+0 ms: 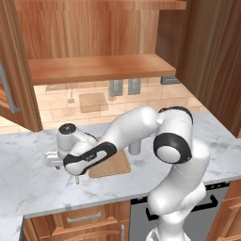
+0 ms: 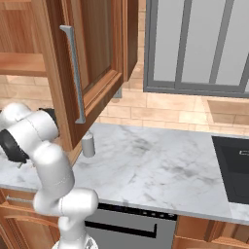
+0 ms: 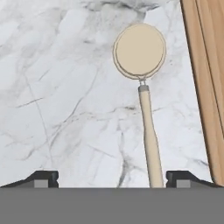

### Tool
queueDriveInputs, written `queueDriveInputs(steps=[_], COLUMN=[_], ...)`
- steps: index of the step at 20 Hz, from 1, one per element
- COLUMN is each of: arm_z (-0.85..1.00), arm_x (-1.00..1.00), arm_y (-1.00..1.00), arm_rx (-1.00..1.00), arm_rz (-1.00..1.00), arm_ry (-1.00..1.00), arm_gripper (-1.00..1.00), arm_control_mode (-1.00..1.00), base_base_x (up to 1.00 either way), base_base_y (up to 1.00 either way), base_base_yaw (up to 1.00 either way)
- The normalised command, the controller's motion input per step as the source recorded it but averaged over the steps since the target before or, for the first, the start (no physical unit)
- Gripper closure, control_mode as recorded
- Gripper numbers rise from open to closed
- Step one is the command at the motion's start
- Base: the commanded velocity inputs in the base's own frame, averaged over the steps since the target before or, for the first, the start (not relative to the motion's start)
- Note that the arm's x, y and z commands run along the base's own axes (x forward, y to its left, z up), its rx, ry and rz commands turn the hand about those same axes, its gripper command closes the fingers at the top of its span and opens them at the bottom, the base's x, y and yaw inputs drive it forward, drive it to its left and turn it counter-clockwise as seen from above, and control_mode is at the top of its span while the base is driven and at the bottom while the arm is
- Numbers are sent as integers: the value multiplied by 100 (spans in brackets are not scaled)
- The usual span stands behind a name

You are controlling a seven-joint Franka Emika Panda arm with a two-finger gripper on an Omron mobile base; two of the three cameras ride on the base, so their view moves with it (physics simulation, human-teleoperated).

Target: Grab the spray bottle from the cabinet, then place it next to the cutting board for sanitizing. Then grab the dish brush from the countertop next to the sink and place it next to the cutting board.

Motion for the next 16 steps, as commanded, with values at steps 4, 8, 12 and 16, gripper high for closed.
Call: queueDriveInputs(steps=[4,8,12,16], arm_z=[94,84,29,0], arm_x=[-43,-36,-48,-62], arm_y=[0,-12,-47,-84], arm_rx=[0,0,0,0], arm_rz=[0,0,0,0], arm_ry=[-5,-5,-2,-8], arm_gripper=[-100,-100,-100,-100], arm_control_mode=[-100,-100,-100,-100], base_base_x=[0,0,0,0], base_base_y=[0,0,0,0], base_base_yaw=[0,0,0,0])
